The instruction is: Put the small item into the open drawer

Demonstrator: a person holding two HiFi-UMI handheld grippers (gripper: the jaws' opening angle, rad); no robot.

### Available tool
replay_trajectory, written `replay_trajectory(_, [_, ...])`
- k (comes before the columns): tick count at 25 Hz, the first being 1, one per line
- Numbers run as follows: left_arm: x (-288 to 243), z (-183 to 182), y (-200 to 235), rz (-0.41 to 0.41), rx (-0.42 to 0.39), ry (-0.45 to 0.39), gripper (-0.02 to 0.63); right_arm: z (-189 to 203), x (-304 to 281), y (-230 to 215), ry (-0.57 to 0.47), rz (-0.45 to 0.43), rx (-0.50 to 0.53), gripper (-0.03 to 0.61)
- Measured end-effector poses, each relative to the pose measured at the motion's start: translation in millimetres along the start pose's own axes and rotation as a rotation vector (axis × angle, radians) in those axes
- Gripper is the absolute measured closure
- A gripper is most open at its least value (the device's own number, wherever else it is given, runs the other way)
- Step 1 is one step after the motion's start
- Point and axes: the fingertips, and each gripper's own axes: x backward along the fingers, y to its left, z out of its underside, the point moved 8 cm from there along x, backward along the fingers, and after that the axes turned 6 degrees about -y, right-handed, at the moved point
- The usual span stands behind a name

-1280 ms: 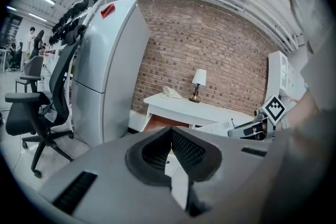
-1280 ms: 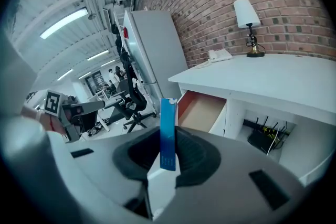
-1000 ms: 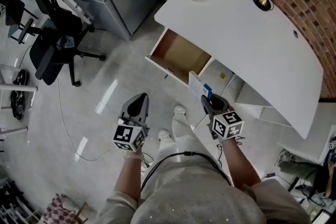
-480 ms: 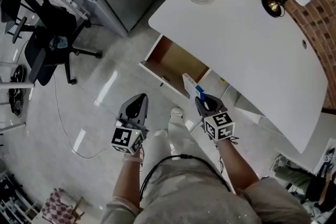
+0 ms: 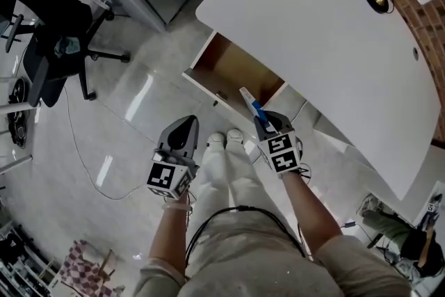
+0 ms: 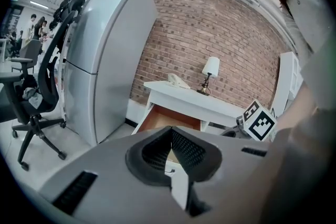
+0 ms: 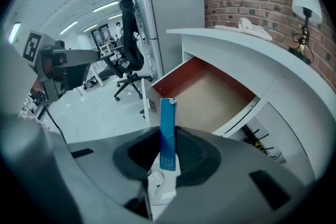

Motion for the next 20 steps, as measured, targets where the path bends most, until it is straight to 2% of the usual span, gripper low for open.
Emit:
replay_trajectory(10, [-21,15,6,0.053,0.013,0.018,0.607,2,-26,1,0.077,0.008,0.062,0.494])
replay_trajectory(20, [-29,16,11,0.039,0.011,0.008,0.607,5,-38,-6,0.095,-0.004,0.091,0.489])
